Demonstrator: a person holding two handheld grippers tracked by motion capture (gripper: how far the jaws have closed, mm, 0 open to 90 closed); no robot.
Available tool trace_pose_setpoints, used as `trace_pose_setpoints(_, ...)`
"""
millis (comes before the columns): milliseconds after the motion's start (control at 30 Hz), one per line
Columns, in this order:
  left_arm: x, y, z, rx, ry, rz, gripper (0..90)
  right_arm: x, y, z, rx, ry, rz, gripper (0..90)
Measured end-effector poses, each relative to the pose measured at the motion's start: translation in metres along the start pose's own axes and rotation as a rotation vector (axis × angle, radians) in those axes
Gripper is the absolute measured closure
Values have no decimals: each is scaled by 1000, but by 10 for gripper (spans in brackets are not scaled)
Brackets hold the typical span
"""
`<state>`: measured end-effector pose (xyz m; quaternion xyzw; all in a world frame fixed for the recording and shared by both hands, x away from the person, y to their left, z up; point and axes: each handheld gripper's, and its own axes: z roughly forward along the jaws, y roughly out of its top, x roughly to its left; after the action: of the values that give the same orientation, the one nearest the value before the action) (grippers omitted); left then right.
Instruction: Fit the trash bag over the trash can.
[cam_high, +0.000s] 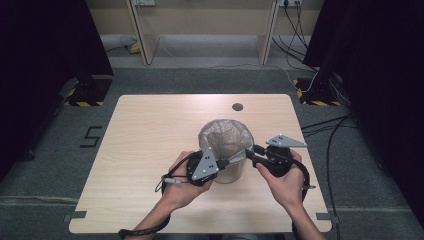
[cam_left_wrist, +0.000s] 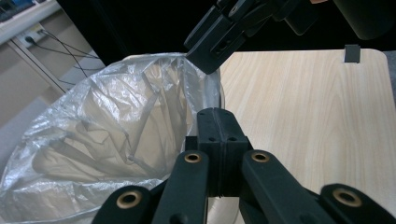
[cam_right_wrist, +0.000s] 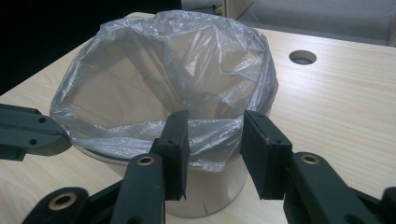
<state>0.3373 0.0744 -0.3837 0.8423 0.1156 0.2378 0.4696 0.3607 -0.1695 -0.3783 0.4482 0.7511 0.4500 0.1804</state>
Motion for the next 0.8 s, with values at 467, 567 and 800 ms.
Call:
trace_pose_setpoints(467,-15,-10,8,-27,-25,46,896,-1,-4,2,-20,11,35,662)
trace_pose_setpoints(567,-20,-12,11,-31,-17,62,896,-5,-7,3,-28,35,76,664)
trace_pose_setpoints(800,-23,-13,14,-37,-21,60,896,-4,-4,-3,-27,23,59,683)
